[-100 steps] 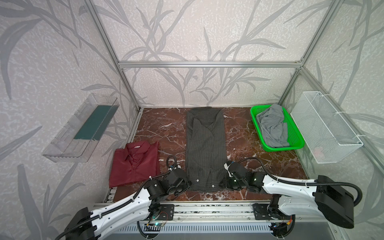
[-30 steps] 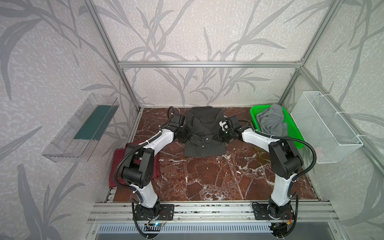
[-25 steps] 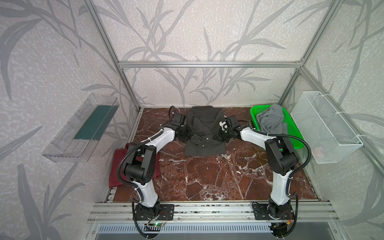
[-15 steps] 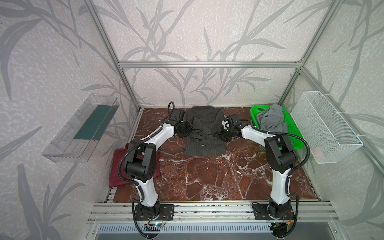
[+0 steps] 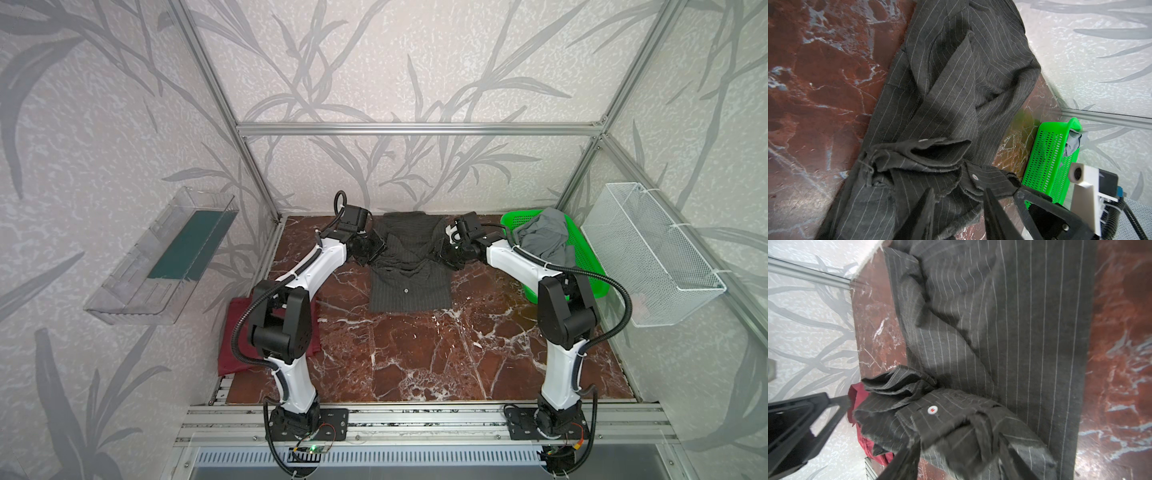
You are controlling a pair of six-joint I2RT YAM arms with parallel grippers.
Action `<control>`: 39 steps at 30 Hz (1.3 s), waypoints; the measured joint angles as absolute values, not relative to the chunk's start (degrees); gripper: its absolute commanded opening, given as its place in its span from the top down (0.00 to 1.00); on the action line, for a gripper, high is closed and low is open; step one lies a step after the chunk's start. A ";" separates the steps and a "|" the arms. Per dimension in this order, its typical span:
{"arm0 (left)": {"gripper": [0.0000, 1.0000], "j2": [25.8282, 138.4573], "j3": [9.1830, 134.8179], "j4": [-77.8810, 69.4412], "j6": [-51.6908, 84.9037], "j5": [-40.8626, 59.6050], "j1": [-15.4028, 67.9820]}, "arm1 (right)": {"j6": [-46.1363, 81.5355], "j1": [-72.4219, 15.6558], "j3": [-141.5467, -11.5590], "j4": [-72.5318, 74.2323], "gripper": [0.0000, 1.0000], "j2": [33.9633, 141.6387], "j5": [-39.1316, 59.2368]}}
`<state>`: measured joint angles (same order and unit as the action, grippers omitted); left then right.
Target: Fold and stack the long sleeve shirts
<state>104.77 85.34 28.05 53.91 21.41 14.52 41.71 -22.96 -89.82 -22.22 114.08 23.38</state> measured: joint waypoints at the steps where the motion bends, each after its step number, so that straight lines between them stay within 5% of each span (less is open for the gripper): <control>1: 0.59 104.62 85.19 28.03 53.82 21.50 14.52 | 41.71 -22.96 -90.04 -22.46 0.41 114.04 23.22; 11: 0.59 98.00 76.77 27.97 52.23 21.54 14.52 | 40.60 -22.04 -92.07 -25.96 0.41 112.64 21.58; 20: 0.59 96.57 73.43 27.44 50.35 22.04 14.74 | 40.05 -21.50 -84.47 -21.89 0.55 106.21 21.61; 39: 0.59 108.38 87.96 36.80 36.80 11.62 14.50 | 39.29 -28.51 -82.89 -19.57 0.59 119.46 13.69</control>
